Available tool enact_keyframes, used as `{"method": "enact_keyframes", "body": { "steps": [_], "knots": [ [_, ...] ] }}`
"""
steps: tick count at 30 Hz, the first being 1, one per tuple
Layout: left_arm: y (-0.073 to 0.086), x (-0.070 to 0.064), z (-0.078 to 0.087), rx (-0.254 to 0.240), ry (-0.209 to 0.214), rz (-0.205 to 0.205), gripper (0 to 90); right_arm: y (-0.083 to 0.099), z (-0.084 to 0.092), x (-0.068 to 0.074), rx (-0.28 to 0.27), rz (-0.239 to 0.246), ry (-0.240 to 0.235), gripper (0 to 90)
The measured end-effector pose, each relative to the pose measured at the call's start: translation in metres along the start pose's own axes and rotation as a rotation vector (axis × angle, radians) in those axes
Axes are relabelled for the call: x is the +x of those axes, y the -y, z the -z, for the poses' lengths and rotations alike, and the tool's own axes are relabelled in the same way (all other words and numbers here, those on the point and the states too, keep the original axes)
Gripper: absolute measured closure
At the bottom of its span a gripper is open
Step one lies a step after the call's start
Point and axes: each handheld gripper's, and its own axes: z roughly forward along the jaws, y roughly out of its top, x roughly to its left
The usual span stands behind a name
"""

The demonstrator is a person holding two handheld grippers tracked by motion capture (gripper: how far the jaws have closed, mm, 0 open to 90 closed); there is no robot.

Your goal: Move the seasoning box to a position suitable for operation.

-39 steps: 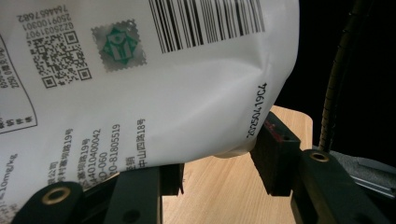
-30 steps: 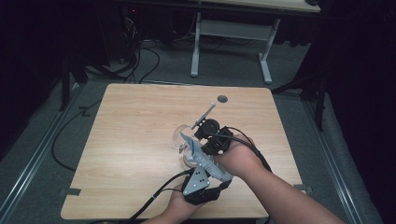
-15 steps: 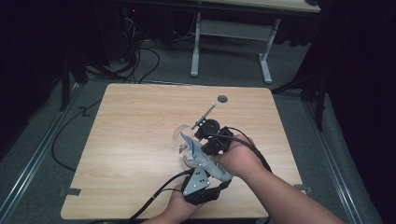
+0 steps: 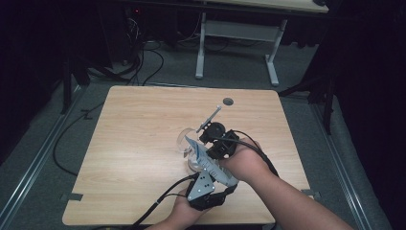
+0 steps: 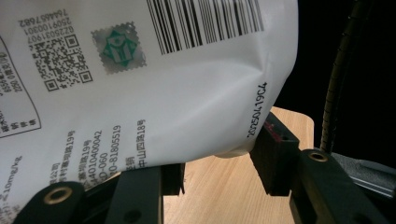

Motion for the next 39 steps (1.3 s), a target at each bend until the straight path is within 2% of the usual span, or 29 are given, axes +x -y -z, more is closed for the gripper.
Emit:
{"method": "enact_keyframes", "body": {
  "steps": [39],
  "knots": [
    [-0.0021,-0.0001,0.0003,-0.01,-0.001,0.003,57.1,-0.0037,0.0004,0.0006,-0.001,0.007,0.014,90.0]
  ]
}}
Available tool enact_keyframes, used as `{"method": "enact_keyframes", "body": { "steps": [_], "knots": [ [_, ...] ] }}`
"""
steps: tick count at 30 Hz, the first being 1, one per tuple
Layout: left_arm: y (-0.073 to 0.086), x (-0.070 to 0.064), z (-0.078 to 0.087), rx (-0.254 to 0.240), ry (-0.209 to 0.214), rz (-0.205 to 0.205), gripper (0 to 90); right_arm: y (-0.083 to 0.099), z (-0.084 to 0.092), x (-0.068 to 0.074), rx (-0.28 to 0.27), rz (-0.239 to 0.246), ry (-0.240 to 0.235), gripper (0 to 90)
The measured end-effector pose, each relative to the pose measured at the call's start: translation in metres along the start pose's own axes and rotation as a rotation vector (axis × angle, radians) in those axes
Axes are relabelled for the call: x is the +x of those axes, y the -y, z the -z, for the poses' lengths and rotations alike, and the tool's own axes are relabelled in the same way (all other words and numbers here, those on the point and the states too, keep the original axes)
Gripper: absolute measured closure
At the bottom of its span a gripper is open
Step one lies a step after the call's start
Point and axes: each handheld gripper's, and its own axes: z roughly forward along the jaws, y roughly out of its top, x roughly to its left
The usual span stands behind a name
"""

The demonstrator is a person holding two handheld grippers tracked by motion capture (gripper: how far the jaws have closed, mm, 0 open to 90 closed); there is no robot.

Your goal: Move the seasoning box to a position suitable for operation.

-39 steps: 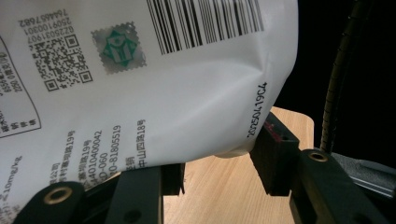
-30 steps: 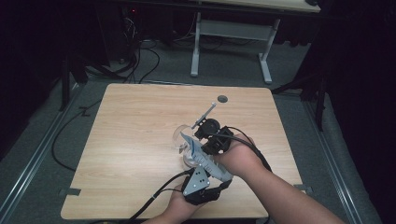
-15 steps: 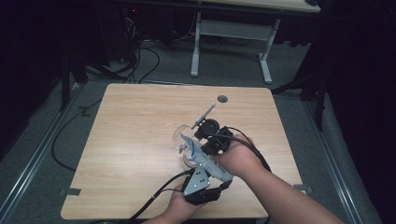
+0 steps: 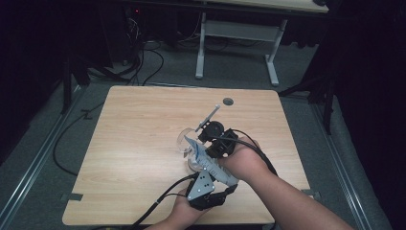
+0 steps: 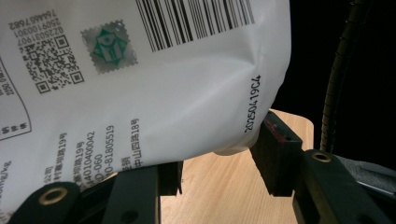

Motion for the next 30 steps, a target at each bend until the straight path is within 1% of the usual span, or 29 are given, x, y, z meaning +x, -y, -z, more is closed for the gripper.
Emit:
{"method": "enact_keyframes", "body": {
  "steps": [30],
  "knots": [
    [-0.0008,-0.0007,-0.0002,-0.004,0.0,0.001,57.1,-0.0005,0.0009,0.0001,-0.004,0.005,0.002,90.0]
  ]
}}
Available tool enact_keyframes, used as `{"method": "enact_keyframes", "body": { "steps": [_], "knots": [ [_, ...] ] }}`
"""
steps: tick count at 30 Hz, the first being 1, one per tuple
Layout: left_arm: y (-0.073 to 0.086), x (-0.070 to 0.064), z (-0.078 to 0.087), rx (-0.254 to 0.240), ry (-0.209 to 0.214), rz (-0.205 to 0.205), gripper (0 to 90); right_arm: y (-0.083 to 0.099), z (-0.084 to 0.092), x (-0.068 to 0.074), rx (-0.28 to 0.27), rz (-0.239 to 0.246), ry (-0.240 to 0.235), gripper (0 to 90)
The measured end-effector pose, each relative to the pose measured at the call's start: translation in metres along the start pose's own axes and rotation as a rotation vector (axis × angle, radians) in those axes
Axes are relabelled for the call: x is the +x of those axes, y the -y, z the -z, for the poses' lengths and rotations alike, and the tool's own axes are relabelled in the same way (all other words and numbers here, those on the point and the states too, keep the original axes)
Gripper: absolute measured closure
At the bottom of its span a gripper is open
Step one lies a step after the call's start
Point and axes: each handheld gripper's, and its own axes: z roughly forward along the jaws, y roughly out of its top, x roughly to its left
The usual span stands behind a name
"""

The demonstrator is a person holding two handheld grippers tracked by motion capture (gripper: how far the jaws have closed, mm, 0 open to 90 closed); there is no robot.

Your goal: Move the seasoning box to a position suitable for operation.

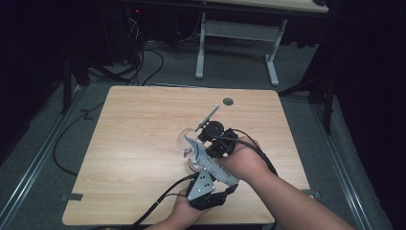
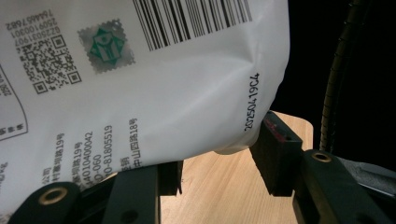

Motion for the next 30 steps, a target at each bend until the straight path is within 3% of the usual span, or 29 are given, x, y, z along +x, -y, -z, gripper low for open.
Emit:
{"method": "enact_keyframes", "body": {
  "steps": [30],
  "knots": [
    [0.0006,-0.0004,-0.0003,0.001,0.002,-0.003,57.1,-0.0006,-0.0064,0.0007,0.007,0.01,0.002,90.0]
  ]
}}
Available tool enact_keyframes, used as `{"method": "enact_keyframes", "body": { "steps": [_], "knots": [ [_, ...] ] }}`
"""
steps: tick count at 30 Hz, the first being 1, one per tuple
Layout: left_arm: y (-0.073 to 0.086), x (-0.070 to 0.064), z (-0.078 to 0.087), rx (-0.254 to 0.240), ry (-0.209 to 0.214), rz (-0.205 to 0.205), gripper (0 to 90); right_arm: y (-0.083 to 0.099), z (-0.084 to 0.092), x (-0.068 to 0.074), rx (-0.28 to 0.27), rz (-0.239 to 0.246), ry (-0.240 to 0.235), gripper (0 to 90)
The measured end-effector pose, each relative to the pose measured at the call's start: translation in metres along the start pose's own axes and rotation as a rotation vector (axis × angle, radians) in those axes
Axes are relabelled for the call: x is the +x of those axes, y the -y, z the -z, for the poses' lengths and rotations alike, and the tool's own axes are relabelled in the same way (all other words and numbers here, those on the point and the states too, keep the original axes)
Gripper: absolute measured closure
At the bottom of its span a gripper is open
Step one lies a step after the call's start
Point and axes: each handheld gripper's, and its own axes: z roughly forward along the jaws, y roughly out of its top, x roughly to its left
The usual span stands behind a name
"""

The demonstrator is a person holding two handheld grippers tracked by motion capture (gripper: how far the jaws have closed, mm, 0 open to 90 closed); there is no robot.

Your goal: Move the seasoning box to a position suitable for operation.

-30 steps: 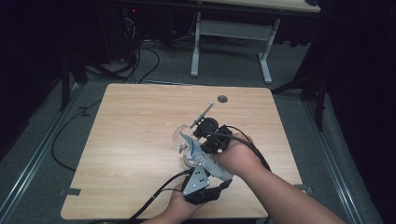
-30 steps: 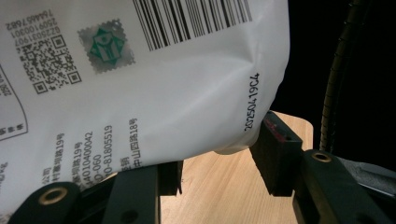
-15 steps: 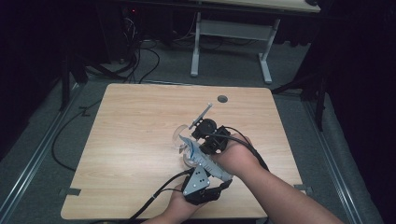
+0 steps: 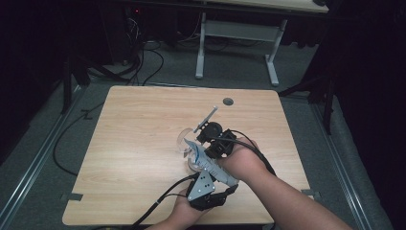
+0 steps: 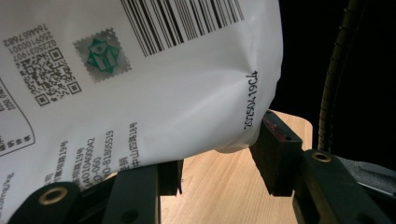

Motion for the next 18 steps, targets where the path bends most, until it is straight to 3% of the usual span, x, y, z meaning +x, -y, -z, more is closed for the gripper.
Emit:
{"method": "enact_keyframes", "body": {
  "steps": [18],
  "knots": [
    [0.0005,0.0001,0.0,0.001,-0.001,-0.003,57.1,0.0002,-0.0016,0.0,-0.002,0.004,0.0,90.0]
  ]
}}
